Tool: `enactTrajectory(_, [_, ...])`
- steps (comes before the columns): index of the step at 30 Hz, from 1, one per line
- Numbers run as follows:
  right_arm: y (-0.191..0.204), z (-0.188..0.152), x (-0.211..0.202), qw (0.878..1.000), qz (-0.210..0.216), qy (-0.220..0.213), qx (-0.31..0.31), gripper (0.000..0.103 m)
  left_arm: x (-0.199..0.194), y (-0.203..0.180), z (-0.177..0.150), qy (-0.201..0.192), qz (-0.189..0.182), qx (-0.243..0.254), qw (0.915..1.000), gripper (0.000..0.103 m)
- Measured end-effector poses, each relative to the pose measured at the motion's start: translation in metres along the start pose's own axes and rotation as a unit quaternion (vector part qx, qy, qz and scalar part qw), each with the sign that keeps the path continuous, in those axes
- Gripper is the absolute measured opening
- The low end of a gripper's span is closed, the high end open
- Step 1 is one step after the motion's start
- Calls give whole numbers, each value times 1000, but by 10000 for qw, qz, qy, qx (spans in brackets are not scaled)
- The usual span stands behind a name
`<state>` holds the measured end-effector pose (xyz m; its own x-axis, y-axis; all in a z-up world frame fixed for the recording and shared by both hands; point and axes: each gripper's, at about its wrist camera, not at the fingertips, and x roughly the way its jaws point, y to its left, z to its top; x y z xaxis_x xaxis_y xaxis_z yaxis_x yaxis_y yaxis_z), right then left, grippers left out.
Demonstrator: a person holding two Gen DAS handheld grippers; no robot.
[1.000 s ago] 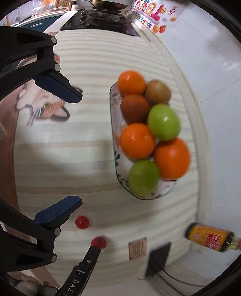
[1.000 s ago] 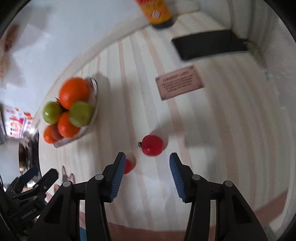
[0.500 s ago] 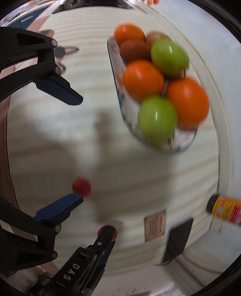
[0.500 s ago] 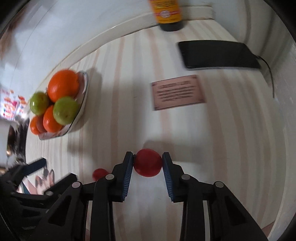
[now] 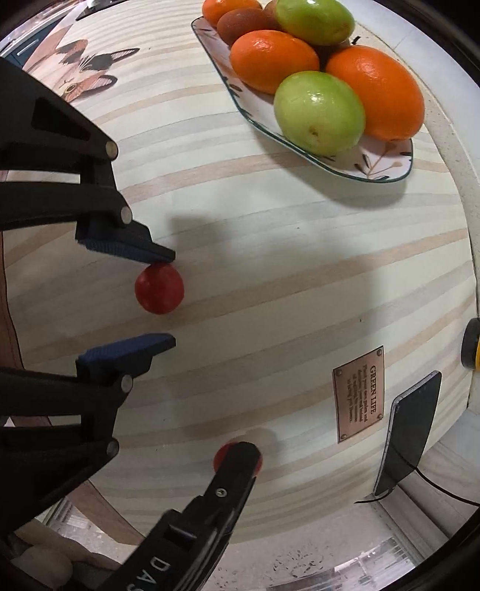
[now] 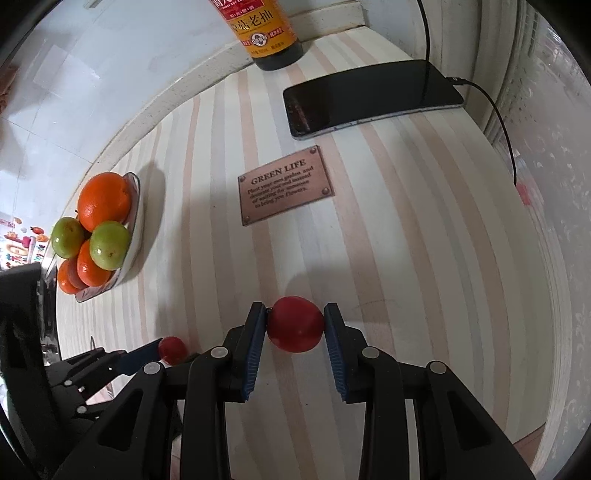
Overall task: Organize fruits
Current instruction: 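Carry both tomatoes to the plate and lower them beside the fruits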
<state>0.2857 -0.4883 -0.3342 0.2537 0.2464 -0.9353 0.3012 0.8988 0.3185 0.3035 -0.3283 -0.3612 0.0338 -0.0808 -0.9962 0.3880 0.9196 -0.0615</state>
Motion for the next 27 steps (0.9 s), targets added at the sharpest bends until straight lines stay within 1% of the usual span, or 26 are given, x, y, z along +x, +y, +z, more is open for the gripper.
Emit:
enactTrajectory(2, [-2,-3,2,10000,-14,32,22,35,2,2,7,-23,23,25,10000,25])
enactTrajectory(8, [-1,-6,1,10000,-2,43,24,35,0,4,8,-74,-57,-72,9999,24])
enactTrajectory(14, [10,-6,-11,9999,107,-47,-81,35,-26,36,4,-266,-192,-313,9990,24])
enactTrajectory(17, [23,-6,-19,9995,254,-94,-161,35,-48,61,-1,-449,-367,-602,9965,24])
enactTrajectory(20, [47,-7,-24,9985,443,-136,-304,35,-68,94,-13,-609,-538,-943,9922,24])
enactTrajectory(22, [66,-8,-25,9974,559,-153,-429,35,-85,125,-21,-732,-721,-1305,9861,24])
enactTrajectory(24, [90,-8,-24,9958,729,-146,-540,35,-93,151,-33,-790,-908,-1622,9794,24])
enactTrajectory(25, [101,-9,-22,9950,821,-139,-552,35,-98,167,-37,-827,-1012,-1845,9741,24])
enactTrajectory(27, [124,-9,-15,9931,1045,-79,-531,35,-102,193,-39,-840,-1200,-2134,9659,24])
